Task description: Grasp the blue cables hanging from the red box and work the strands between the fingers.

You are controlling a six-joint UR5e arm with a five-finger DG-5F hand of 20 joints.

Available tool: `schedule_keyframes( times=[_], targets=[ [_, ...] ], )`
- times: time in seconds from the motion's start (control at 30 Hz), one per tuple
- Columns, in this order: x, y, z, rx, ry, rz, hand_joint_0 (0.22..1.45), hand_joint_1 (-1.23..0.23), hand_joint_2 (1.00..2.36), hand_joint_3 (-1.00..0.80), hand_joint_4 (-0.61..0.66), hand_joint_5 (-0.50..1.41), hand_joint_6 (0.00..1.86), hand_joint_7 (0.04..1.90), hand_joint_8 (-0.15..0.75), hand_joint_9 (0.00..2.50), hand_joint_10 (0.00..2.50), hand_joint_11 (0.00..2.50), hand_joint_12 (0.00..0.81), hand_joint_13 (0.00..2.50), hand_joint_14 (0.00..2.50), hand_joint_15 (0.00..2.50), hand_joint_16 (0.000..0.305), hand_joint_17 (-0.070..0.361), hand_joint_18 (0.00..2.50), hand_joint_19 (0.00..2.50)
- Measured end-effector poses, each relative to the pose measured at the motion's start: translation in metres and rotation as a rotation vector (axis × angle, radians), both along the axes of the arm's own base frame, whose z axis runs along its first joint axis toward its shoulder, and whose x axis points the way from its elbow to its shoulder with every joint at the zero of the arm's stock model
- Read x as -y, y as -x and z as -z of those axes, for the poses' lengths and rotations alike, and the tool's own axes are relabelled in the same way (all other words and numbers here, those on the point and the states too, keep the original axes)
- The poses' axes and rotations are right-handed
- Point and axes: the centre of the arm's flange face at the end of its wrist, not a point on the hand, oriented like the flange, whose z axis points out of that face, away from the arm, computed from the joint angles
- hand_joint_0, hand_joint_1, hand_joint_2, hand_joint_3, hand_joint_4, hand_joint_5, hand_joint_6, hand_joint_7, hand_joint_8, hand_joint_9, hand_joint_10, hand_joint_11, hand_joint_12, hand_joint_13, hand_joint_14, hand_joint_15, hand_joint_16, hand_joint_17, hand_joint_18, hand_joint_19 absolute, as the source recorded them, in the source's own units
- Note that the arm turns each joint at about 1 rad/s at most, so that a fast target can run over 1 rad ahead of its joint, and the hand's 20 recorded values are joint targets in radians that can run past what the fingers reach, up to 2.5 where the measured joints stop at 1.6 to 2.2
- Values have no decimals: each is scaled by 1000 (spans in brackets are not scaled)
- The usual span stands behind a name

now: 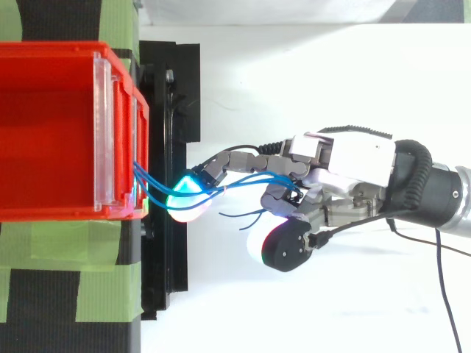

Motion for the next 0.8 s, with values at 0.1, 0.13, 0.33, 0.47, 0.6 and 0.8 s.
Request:
schedule_keyframes(
  times=[0.1, 0.13, 0.33, 0.47, 0.6, 0.8],
  targets=[
    [0, 0, 0, 3, -15, -2, 748, -551, 1000, -1000, 200, 61, 7, 1111, 336, 1163, 2500, 2060, 415, 1235, 2500, 1276, 54, 122, 1737, 1787],
    [0, 0, 0, 3, -20, -3, 749, -552, 1000, -1000, 190, 57, 7, 1114, 336, 1164, 2500, 2061, 417, 1238, 2500, 1277, 54, 122, 1737, 1774],
    [2, -1, -1, 8, -34, 0, 755, -571, 1000, -1000, 176, 76, 1, 1191, 329, 1193, 2500, 2132, 417, 1269, 2500, 1266, 54, 122, 1747, 1726],
    [5, -4, -4, 10, -55, 3, 767, -578, 1000, -1000, 166, 85, 68, 1198, 335, 1209, 2500, 2174, 414, 1274, 2500, 1263, 53, 119, 1759, 1719],
    [6, -4, -4, 1, -83, -1, 784, -588, 1000, -1000, 168, 105, 134, 1191, 340, 1228, 2500, 2238, 419, 1301, 2500, 1284, 52, 117, 1750, 1705],
    [8, -2, -5, -11, -127, -6, 791, -593, 1000, -1000, 161, 97, 194, 1181, 344, 1234, 2500, 2336, 426, 1304, 2500, 1308, 53, 119, 1737, 1648]
  ],
)
